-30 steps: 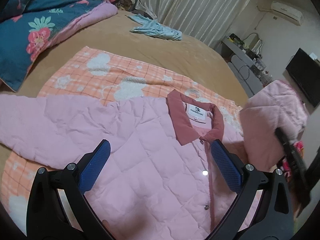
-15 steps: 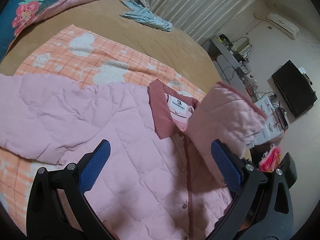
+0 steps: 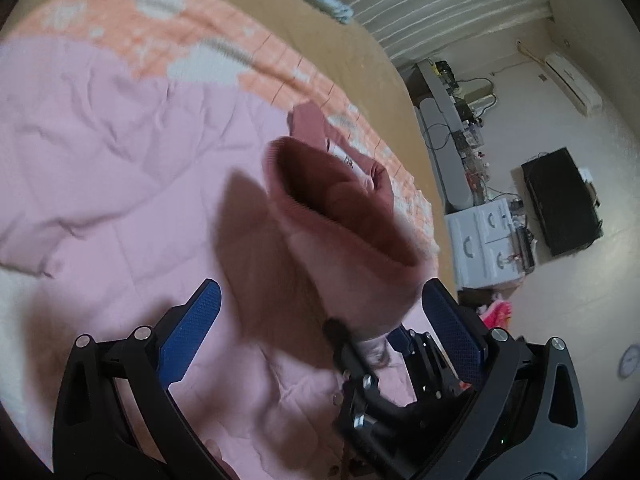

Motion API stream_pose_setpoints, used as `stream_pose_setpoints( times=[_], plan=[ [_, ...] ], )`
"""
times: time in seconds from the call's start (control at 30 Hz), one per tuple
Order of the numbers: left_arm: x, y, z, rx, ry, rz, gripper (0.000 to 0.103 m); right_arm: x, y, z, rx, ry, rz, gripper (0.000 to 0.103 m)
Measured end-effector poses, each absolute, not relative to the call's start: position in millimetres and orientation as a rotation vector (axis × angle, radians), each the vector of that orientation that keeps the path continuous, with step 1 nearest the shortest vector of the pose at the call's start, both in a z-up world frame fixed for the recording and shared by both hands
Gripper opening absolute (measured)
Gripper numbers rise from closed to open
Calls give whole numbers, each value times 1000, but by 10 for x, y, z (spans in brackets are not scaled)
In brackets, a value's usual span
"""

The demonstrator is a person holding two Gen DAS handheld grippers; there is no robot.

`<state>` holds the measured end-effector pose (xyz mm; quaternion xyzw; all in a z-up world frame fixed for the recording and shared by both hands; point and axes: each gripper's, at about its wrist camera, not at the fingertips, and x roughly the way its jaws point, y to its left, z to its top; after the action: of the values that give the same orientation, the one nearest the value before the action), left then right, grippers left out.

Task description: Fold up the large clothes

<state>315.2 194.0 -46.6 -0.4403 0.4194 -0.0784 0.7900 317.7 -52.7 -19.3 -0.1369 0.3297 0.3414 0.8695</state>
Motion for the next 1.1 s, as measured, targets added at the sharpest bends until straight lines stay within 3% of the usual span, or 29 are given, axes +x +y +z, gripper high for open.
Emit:
stream_pose_setpoints(
  times=[0.17, 0.47, 0.5, 0.53, 0.57, 0.6, 0.63, 0.77, 0.9, 1.1],
  plan=[
    [3129, 1905, -632, -930, 957, -132, 94, 3053, -740, -205, -252, 727, 745, 74],
    [3124, 1711, -869, -899, 1013, -95, 93, 3151, -1714, 4, -180, 707, 566, 75],
    [3131, 1683, -866, -879, 1012, -92, 84, 3192, -1822, 9, -176, 711, 539, 75],
    [3134, 1639, -851, -843, 1014, -79, 69, 3234, -1970, 22, -163, 716, 506, 75],
    [3145, 1593, -833, -793, 1024, -55, 62, 3276, -2091, 26, -149, 719, 486, 75],
    [3153, 1524, -800, -712, 1030, -24, 38, 3315, -2198, 25, -136, 722, 470, 75],
    [3151, 1474, -766, -656, 1023, -13, 24, 3345, -2293, 24, -123, 726, 458, 75],
    [3171, 1380, -486, -480, 951, 1, 16, 3508, -2732, 74, -54, 746, 382, 75],
    [3218, 1456, -242, -416, 891, 25, 16, 3660, -2945, 96, -11, 785, 334, 75],
    [3268, 1469, -557, -364, 973, 65, 16, 3850, -2731, 13, -17, 844, 372, 75]
  ],
)
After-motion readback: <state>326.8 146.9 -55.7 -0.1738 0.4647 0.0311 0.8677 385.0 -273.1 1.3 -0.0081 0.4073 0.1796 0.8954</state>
